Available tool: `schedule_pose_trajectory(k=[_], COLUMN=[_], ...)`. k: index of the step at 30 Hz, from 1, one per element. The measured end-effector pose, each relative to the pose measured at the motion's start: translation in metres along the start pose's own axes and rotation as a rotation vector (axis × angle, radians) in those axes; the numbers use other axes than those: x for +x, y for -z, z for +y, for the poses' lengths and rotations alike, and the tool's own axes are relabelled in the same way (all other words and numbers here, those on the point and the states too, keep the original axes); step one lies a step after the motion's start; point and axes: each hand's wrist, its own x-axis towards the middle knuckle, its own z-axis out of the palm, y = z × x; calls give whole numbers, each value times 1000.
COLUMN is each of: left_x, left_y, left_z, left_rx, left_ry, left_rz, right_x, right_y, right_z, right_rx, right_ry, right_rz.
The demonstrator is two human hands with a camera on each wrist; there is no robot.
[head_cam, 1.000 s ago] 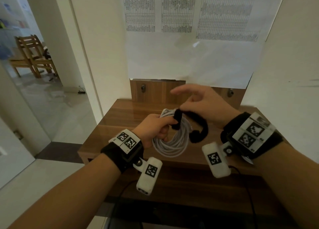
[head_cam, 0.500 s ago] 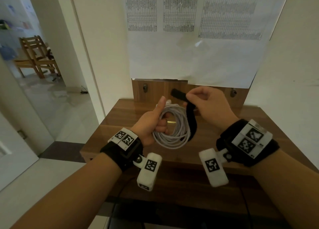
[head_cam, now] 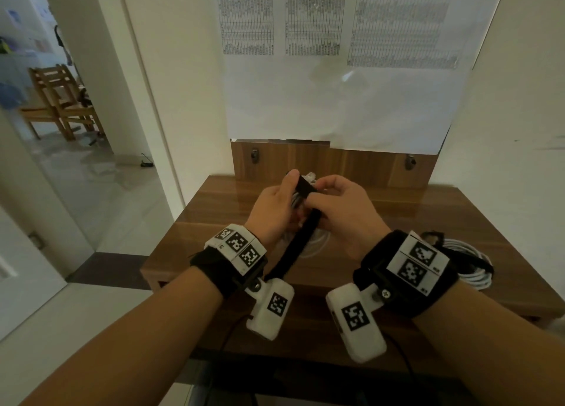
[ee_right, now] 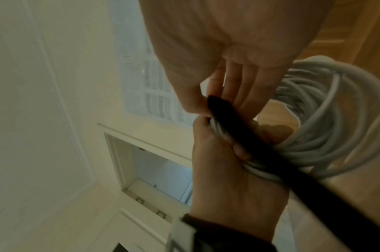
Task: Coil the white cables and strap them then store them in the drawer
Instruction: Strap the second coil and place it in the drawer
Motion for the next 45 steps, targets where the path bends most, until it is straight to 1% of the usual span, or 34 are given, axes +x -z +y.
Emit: schedule_pose_trajectory(k=[2, 3, 5, 8, 10, 13, 15, 17, 18, 20, 23, 25, 26, 27, 28, 30, 32, 33, 34, 35, 36, 37, 38, 39, 40, 42, 43, 45], left_x=[5, 8, 14, 23, 27, 27, 28, 29, 28, 28, 25, 23, 20, 18, 13, 2, -10, -16, -20, -22, -24, -25, -25, -25, -27, -30, -32, -33], left_y=[3, 6, 13, 22, 24, 22, 20, 17, 17, 16, 21, 23, 23, 23, 22, 22, 22, 22, 21, 21, 21, 21, 21, 20, 17, 10, 6, 1], left_z=[6, 9, 16, 28, 39, 53, 55, 55, 56, 58, 68, 75, 78, 79, 80, 79, 74, 71, 68, 63, 59, 56, 54, 54, 57, 62, 64, 64], left_rx=[39, 27, -42, -83, -121, -147, -168, -212, -234, -322, -487, -593, -634, -661, -668, -619, -524, -474, -429, -392, -356, -312, -255, -181, -87, 163, 287, 440], left_ry=[3, 23, 69, 78, 59, 55, 84, 101, 107, 126, 167, 183, 192, 207, 225, 269, 325, 349, 370, 393, 415, 427, 424, 414, 399, 312, 263, 206], left_rz=[40, 59, 81, 127, 135, 101, 74, 50, 41, 5, -49, -90, -125, -188, -283, -472, -626, -696, -755, -801, -841, -875, -903, -916, -906, -823, -777, -715], right_x=[0, 0, -3, -6, -8, -9, -8, -6, -4, -3, -5, -7, -7, -5, -3, 2, 1, 1, 4, 7, 11, 16, 21, 23, 25, 26, 25, 26], right_y=[3, 5, 8, 13, 14, 14, 15, 16, 16, 19, 30, 37, 38, 40, 41, 43, 45, 46, 50, 56, 61, 66, 70, 70, 68, 63, 59, 60], right_z=[0, -1, 2, 13, 21, 29, 30, 31, 33, 38, 47, 54, 58, 62, 64, 63, 50, 41, 33, 25, 16, 9, 2, -7, -12, -22, -26, -33], right_rx=[138, 201, 251, 176, 111, 95, 58, -27, -31, 48, 245, 336, 358, 379, 384, 312, 179, 77, -62, -186, -256, -291, -313, -335, -354, -374, -377, -381], right_ry=[-49, -75, -116, -135, -140, -200, -227, -189, -176, -199, -259, -297, -308, -323, -332, -304, -199, -153, -122, -111, -119, -138, -162, -195, -228, -267, -271, -323], right_rz=[-64, -102, -172, -215, -241, -277, -253, -218, -223, -272, -359, -406, -434, -462, -488, -546, -605, -615, -566, -471, -401, -423, -479, -518, -517, -509, -529, -585])
